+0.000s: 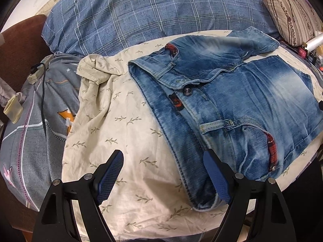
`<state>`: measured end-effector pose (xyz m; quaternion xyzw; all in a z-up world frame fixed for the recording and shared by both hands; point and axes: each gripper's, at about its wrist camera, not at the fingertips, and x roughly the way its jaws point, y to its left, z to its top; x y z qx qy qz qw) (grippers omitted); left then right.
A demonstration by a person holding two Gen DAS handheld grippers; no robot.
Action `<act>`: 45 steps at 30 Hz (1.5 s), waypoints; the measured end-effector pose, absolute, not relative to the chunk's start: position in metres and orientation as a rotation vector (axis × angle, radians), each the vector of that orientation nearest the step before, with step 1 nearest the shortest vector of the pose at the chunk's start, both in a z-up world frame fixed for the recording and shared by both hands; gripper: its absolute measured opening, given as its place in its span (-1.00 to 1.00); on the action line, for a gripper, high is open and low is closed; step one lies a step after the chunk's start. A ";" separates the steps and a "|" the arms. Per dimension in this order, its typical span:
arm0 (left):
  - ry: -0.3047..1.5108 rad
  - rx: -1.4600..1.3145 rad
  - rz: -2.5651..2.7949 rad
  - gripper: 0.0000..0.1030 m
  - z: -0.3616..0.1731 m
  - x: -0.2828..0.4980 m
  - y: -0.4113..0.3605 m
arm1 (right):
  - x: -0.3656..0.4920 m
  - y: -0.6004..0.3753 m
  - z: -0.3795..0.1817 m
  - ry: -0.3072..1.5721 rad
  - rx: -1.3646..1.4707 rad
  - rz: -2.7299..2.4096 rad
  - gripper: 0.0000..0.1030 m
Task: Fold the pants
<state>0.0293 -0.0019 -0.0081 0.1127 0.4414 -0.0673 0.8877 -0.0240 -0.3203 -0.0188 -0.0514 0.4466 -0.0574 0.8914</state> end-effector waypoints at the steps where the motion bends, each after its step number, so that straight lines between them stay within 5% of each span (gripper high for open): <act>1: 0.919 0.230 -0.143 0.58 -0.008 0.031 -0.003 | -0.023 -0.324 -0.019 0.928 -0.100 -0.124 0.97; 21: 1.143 -0.035 -0.087 0.58 -0.025 0.103 0.000 | 0.066 -0.426 -0.059 1.003 0.202 -0.245 0.92; 23: 1.184 -0.076 -0.134 0.48 -0.037 0.108 -0.005 | 0.062 -0.420 -0.062 0.966 0.241 -0.172 0.59; 25: 1.169 -0.071 -0.124 0.33 -0.042 0.111 -0.010 | 0.055 -0.409 -0.055 0.907 0.221 -0.097 -0.55; 26: 1.151 -0.070 -0.127 0.11 -0.042 0.113 -0.011 | 0.052 -0.404 -0.049 0.894 0.179 -0.086 -0.72; 32: 1.171 -0.137 -0.082 -0.45 -0.042 0.119 0.008 | 0.018 -0.463 0.007 0.700 0.239 -0.184 -0.72; 41: 1.197 -0.142 -0.052 -0.47 -0.053 0.109 0.025 | -0.017 -0.566 -0.065 0.866 0.452 -0.456 -0.69; 45: 1.158 -0.185 -0.062 -0.47 -0.031 0.103 0.035 | -0.025 -0.566 -0.045 0.821 0.439 -0.467 -0.43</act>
